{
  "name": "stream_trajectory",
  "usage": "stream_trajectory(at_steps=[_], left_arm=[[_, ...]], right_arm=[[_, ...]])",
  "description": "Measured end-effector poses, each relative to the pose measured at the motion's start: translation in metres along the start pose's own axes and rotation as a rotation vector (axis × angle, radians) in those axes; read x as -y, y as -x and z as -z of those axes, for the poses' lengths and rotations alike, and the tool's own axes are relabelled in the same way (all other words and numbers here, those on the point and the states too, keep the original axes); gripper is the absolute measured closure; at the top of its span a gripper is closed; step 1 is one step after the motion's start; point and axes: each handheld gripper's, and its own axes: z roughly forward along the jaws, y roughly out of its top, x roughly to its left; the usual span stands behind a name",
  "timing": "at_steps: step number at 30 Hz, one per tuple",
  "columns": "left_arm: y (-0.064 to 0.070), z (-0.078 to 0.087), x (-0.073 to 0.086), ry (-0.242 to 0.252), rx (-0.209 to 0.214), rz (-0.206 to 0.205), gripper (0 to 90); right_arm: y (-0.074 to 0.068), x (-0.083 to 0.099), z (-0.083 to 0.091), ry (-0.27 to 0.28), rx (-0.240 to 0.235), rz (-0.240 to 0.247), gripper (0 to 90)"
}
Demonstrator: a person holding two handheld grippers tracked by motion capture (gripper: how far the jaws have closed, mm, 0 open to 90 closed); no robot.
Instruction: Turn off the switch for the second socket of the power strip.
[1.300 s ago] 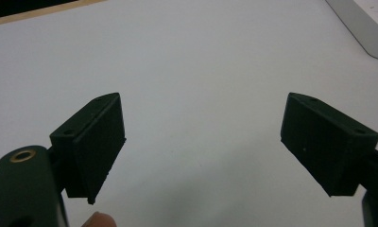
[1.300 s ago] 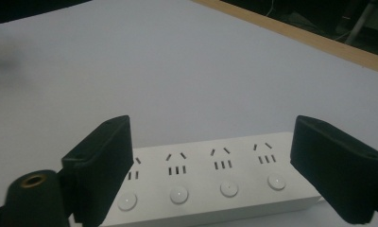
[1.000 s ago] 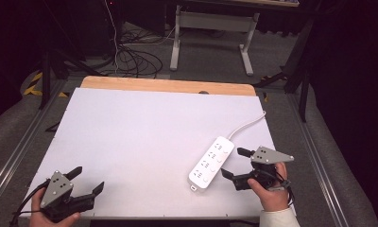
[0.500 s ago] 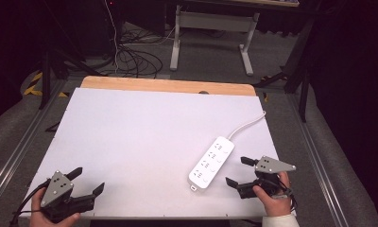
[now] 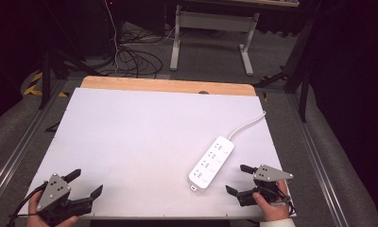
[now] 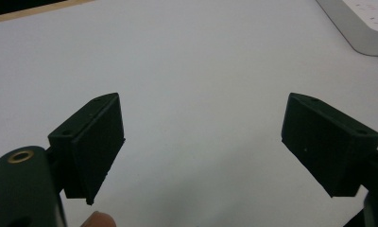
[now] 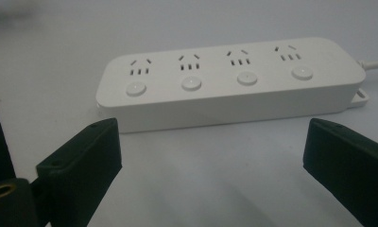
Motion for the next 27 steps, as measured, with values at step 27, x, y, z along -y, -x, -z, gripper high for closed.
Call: stream_trajectory(at_steps=[27], left_arm=[[-0.005,-0.001,0.002,0.009,-0.031,-0.007,13.8]], right_arm=[[-0.008,0.002,0.001,-0.016,0.067,0.056,6.1]])
